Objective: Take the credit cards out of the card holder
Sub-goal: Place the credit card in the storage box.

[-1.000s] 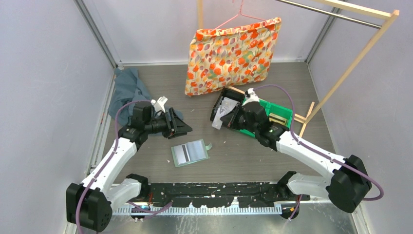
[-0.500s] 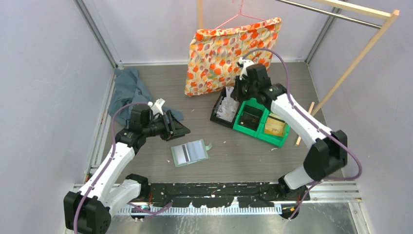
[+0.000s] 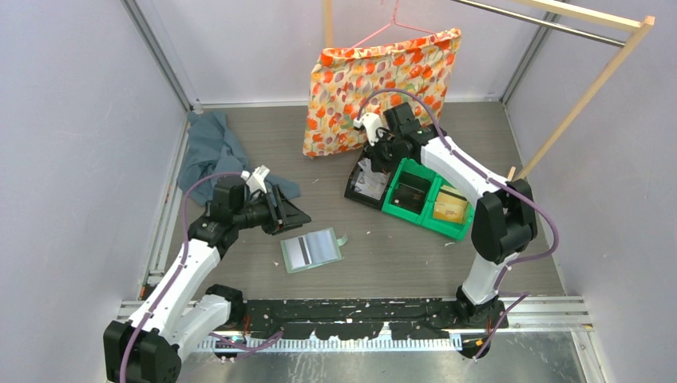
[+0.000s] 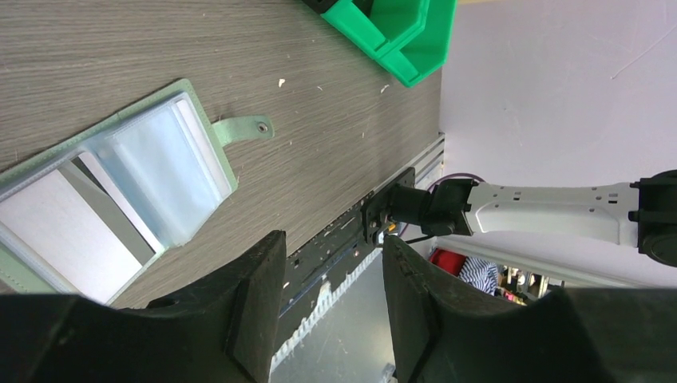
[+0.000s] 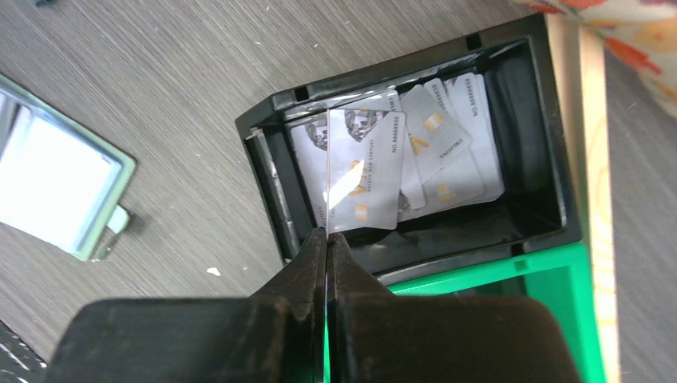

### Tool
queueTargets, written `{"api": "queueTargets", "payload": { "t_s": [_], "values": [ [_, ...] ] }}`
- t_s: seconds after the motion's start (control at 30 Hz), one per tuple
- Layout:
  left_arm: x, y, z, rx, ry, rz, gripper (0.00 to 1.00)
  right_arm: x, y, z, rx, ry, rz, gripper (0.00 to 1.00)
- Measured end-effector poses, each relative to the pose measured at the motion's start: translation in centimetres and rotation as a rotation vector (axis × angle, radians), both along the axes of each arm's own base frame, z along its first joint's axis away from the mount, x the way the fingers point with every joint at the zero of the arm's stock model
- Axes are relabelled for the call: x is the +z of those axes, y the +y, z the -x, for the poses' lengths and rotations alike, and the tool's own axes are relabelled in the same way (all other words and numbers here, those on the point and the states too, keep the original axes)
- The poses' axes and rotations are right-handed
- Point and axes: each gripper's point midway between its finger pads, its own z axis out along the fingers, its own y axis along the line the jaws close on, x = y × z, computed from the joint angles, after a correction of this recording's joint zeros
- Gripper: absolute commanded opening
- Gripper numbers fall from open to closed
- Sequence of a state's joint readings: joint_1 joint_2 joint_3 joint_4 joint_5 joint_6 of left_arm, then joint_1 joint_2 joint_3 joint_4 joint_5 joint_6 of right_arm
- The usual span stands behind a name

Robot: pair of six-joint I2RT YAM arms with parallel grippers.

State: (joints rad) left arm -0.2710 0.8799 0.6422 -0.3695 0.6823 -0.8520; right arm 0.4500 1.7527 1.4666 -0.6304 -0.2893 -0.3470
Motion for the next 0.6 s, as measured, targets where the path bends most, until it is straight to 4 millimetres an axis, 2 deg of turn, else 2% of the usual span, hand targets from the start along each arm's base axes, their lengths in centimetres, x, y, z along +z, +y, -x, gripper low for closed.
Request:
{"api": "queueTargets", "payload": {
  "t_s": [0.1, 0.2, 0.37, 0.6],
  "values": [
    [-0.4, 0.0, 0.1, 0.001, 0.009, 0.0, 0.48, -0.2, 0.2, -1.1, 0.047, -0.021, 0.035, 0.01],
    [-0.7, 0.0, 0.3, 0.0, 0.019, -0.001, 0.48, -1.2, 0.1, -1.5, 0.086, -0.008, 0.076, 0.01],
    [-0.9, 0.0, 0.3, 0.001, 0.021, 0.001, 0.47, -3.5, -0.3, -1.4, 0.133, 0.053, 0.139, 0.01],
    [-1.0, 0.0, 0.1, 0.003, 0.02, 0.005, 0.46, -5.1, -0.5, -0.8, 0.172, 0.083, 0.198, 0.01]
  ]
}}
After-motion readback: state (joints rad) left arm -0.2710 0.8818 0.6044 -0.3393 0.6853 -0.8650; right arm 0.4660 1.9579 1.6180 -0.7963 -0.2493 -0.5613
